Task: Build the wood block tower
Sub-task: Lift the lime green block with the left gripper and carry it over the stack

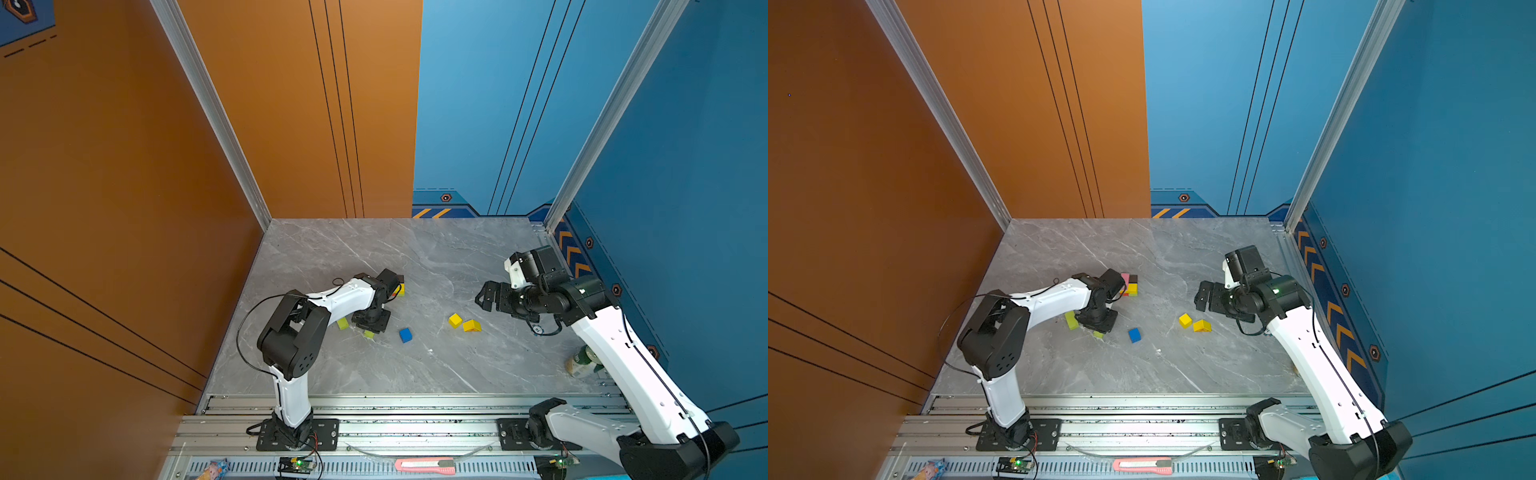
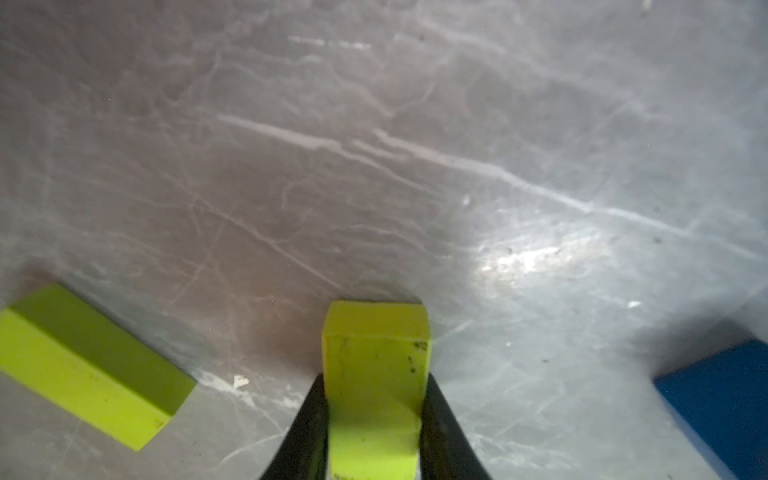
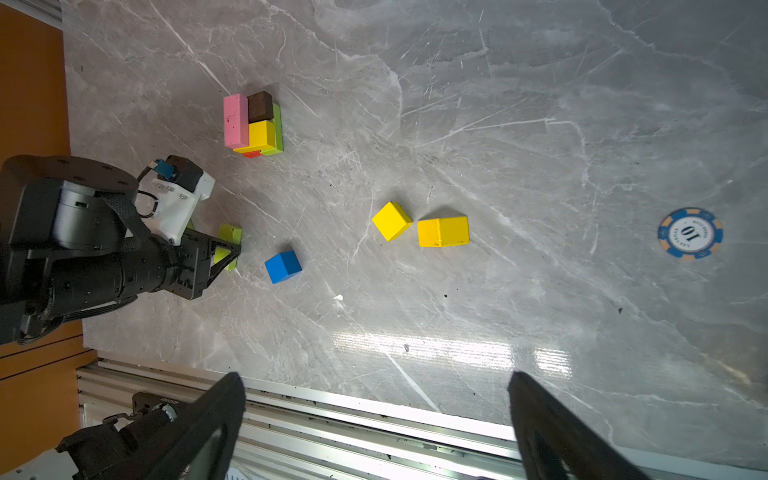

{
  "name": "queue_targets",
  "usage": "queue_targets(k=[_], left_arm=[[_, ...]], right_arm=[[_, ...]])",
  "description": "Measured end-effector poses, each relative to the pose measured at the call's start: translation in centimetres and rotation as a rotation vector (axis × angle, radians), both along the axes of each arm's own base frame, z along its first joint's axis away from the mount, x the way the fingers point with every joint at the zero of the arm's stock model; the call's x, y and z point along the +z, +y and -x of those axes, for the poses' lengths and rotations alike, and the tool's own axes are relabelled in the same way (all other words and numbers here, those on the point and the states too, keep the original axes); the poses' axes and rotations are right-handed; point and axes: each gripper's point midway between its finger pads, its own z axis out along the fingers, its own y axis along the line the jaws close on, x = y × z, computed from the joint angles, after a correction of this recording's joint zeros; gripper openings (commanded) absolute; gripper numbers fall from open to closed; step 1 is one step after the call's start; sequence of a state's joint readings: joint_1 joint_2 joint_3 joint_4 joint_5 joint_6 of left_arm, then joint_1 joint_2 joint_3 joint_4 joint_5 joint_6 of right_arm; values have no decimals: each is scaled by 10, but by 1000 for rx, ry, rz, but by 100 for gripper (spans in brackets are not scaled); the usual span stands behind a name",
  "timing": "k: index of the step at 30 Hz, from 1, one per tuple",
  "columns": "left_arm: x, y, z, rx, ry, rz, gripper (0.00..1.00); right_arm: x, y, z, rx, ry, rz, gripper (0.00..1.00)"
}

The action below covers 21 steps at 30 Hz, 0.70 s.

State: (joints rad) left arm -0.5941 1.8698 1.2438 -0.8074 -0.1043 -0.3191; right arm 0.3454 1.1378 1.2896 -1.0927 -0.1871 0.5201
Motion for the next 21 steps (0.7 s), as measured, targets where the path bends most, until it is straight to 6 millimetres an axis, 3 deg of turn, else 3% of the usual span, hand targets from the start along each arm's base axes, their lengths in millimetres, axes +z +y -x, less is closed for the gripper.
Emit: queue_targets(k=[5, 12, 21], left_arm=[[21, -16, -15, 21, -31, 34, 15], [62, -47, -51, 60, -103, 115, 16], [75, -86, -94, 112, -143, 162, 17]], right_arm=[[2, -2, 1, -7, -9, -3, 100], [4, -7, 1, -23, -19, -7, 100], [5, -17, -3, -56, -24, -1, 100]])
